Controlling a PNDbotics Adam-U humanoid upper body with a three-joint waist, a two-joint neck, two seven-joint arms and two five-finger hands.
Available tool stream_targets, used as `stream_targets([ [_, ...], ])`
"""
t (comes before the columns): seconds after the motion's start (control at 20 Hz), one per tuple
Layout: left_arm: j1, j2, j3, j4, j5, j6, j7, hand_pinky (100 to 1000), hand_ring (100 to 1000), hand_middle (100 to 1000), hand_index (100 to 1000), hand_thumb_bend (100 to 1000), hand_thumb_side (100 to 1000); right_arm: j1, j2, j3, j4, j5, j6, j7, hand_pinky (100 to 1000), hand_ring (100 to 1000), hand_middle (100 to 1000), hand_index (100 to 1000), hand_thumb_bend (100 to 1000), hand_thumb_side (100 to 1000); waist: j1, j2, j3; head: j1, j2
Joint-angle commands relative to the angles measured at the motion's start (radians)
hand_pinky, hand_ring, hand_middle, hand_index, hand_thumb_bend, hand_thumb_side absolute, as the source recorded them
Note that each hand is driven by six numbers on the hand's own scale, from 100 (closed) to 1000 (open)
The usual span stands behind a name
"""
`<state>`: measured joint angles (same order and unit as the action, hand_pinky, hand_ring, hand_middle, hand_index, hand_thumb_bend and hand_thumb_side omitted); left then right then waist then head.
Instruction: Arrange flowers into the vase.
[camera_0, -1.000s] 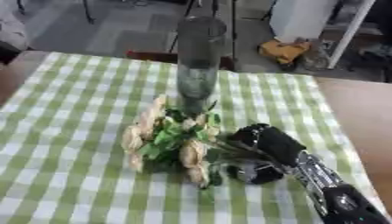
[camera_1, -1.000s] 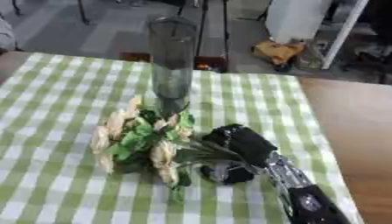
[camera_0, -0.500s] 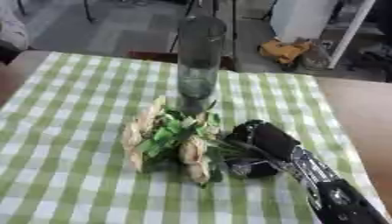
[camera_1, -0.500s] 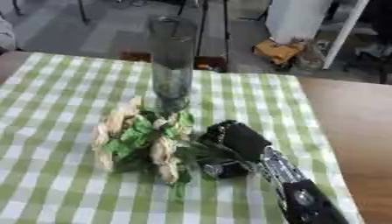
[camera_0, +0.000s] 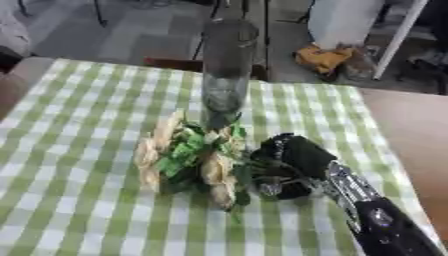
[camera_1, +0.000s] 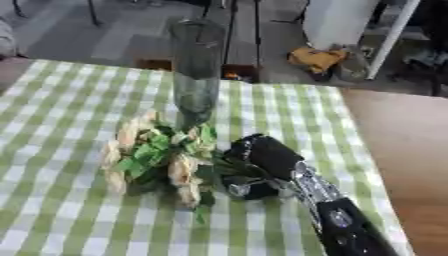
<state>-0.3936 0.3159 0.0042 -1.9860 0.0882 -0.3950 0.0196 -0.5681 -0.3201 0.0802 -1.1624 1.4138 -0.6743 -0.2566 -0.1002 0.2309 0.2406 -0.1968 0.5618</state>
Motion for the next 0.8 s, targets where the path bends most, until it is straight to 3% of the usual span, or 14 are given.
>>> stream_targets([
  [0.05, -0.01, 0.007, 0.001, -0.014, 0.006, 0.0, -0.003, 660, 874, 921, 988, 100, 892, -0.021, -0.017, -0.004, 0.008, 0.015, -0.002, -0.01, 472, 400, 436, 701, 205, 734, 0.007, -0.015, 0.001, -0.006, -0.002],
  [0.2, -0.01, 0.006, 0.0, -0.014, 0.006, 0.0, -0.004, 661, 874, 919, 988, 100, 893, -0.022, -0.013, -0.007, 0.026, 0.017, -0.001, -0.012, 490, 381, 415, 664, 181, 713, 0.009, -0.014, 0.002, -0.007, -0.004],
  [0.25, -0.01, 0.006, 0.0, -0.014, 0.007, -0.001, -0.005, 661, 874, 919, 988, 100, 892, -0.023, -0.012, -0.008, 0.032, 0.016, -0.004, -0.011, 518, 395, 423, 660, 176, 713, 0.009, -0.014, 0.002, -0.007, -0.005],
  [0.3, -0.01, 0.006, 0.0, -0.014, 0.007, -0.001, -0.005, 660, 874, 919, 988, 100, 891, -0.025, -0.011, -0.009, 0.037, 0.016, -0.006, -0.008, 601, 464, 460, 662, 171, 716, 0.01, -0.015, 0.002, -0.008, -0.006],
  [0.6, -0.009, 0.005, 0.0, -0.014, 0.009, 0.001, -0.006, 660, 874, 920, 988, 100, 891, -0.031, -0.014, -0.01, 0.058, 0.014, -0.014, 0.01, 549, 408, 413, 613, 186, 718, 0.007, -0.014, 0.002, -0.008, -0.008],
  [0.8, -0.009, 0.005, 0.0, -0.014, 0.008, 0.002, -0.006, 659, 874, 914, 985, 100, 891, -0.031, -0.012, -0.011, 0.066, 0.001, -0.007, 0.018, 499, 365, 372, 575, 147, 692, 0.007, -0.013, 0.004, -0.008, -0.008],
])
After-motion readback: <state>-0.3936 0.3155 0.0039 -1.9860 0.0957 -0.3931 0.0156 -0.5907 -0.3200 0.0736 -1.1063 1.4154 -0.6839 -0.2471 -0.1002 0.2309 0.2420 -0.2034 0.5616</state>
